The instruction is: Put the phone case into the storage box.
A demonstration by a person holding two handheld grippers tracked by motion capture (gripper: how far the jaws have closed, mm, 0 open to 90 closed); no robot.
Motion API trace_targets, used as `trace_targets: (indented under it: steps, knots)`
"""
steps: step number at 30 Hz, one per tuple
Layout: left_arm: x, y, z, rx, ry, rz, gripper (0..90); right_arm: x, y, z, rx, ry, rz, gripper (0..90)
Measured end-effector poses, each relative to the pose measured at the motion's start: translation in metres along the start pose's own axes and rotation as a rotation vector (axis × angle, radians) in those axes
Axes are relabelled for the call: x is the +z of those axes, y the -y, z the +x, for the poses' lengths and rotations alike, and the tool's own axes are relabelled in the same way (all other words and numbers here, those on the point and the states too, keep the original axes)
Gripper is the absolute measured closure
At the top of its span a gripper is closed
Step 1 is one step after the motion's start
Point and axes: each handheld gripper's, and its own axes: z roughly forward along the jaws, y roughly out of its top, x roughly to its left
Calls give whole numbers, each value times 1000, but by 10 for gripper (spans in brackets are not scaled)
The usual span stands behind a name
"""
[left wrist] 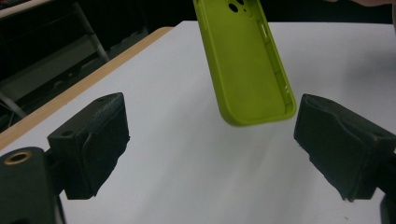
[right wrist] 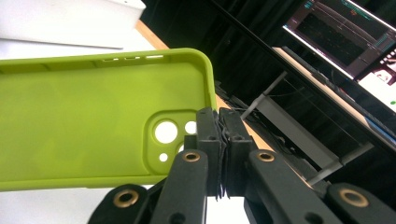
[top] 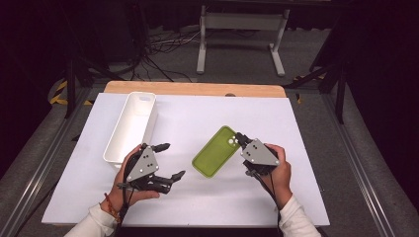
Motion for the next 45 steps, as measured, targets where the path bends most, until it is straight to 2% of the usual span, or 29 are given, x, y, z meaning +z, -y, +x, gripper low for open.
trace_targets:
  steps: [3,8,11,13,16,18,22,30,32,36,39,45]
  knots:
    - [7,-3,2,-18,4,24,110,1,-2,4,-9,-18,-12,885]
    - [14,-7,5,-19,14,35,116,2,-8,13,-46,-42,-26,885]
    - [22,-9,8,-11,19,59,144,4,-9,17,-59,-53,-32,885]
    - [25,-9,10,-25,29,57,150,4,-11,21,-72,-58,-37,885]
    - [26,-10,11,-27,17,67,165,5,-14,27,-101,-66,-42,885]
    - [25,-11,13,-37,33,59,218,4,-16,33,-123,-68,-43,885]
    - [23,-13,16,-56,72,48,259,3,-20,39,-149,-82,-42,885]
    - [28,-18,18,-61,75,48,279,-2,-29,52,-216,-90,-86,884]
    - [31,-18,19,-82,92,48,289,-4,-31,55,-233,-93,-99,884]
    - [35,-20,19,-89,112,53,294,-6,-33,59,-263,-87,-113,884]
    - [38,-21,21,-111,136,51,300,-6,-33,61,-279,-85,-124,883]
    - [43,-21,21,-108,176,62,354,-6,-33,65,-324,-75,-134,882]
